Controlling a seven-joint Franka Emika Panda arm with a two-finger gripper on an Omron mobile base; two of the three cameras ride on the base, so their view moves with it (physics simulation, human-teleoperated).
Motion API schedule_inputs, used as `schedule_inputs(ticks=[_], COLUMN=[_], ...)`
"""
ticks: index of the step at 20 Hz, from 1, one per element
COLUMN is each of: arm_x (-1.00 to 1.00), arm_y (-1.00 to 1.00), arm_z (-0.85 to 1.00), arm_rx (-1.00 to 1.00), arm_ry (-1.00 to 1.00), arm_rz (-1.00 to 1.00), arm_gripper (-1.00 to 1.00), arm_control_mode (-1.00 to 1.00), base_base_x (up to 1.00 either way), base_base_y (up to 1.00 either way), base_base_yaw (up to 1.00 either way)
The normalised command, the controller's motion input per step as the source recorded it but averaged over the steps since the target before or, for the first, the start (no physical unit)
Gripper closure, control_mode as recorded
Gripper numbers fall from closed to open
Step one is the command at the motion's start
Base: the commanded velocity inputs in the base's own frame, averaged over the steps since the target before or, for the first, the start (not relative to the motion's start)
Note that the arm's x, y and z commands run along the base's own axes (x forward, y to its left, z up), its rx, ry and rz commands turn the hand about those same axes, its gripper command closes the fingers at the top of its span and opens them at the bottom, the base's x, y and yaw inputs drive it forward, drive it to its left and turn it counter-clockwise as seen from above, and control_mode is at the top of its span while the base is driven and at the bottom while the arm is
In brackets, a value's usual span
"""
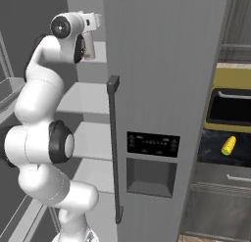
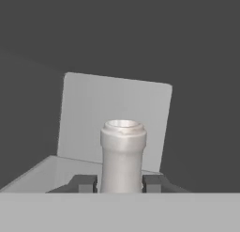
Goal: Place the liquor on the top shelf of the fridge to keep it out of children's reach, and place the corn and bell pepper on lower shelves for easy access.
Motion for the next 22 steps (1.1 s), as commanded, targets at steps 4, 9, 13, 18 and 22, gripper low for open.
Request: schedule_inputs(ticks=[4,9,13,18,22], arm_x=[0.48,0.52,0.53,0.56,0.54], arm_y=[0.00,0.00,0.01,0.07,0.11], arm_z=[-0.13,-0.01,-0.01,-0.05,-0.08], arm_rx=[0.13,0.11,0.00,0.00,0.00], arm_ry=[0.00,0.00,0.00,0.00,0.00], arm_rz=[-0.10,-0.12,-0.10,-0.08,-0.07], arm_gripper=[1.00,1.00,1.00,1.00,1.00], arm_control_mode=[-1.00,-1.00,-1.00,-1.00,-1.00], base_base_x=[0.00,0.00,0.00,0.00,0.00], base_base_y=[0.00,0.00,0.00,0.00,0.00], base_base_yaw=[0.00,0.00,0.00,0.00,0.00])
